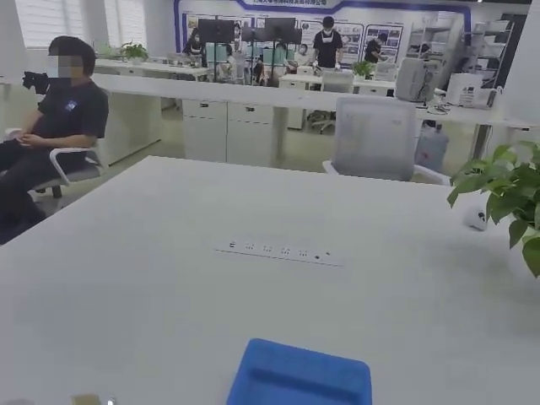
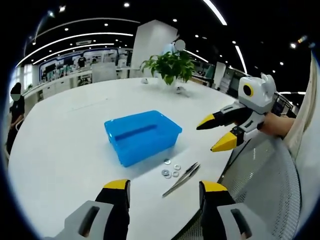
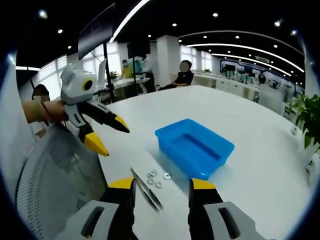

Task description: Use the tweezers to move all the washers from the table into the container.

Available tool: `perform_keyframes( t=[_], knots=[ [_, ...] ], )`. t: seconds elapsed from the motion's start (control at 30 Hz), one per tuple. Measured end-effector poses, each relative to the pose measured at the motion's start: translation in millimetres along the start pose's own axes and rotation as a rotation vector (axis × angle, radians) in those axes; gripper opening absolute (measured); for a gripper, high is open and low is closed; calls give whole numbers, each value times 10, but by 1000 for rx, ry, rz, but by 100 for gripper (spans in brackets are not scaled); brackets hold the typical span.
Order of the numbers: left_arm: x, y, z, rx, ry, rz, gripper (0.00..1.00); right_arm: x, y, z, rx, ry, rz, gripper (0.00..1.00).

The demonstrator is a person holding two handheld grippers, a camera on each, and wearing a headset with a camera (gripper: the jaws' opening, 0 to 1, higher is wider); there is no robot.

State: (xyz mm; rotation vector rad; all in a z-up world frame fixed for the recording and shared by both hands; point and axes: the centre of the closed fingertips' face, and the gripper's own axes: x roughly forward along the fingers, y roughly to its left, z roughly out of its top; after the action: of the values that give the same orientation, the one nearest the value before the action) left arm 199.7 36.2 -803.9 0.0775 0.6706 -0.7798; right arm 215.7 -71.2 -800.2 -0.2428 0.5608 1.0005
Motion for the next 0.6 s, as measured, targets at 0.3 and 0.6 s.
perform_keyframes(
  t=[0.3, 0.6],
  knots=[
    [20, 23, -97, 16, 49, 12, 54, 198, 167, -5, -48, 24, 56, 38],
    [62, -13, -201, 111, 141, -38, 48, 381, 333, -55, -114, 74, 135, 33]
  ],
)
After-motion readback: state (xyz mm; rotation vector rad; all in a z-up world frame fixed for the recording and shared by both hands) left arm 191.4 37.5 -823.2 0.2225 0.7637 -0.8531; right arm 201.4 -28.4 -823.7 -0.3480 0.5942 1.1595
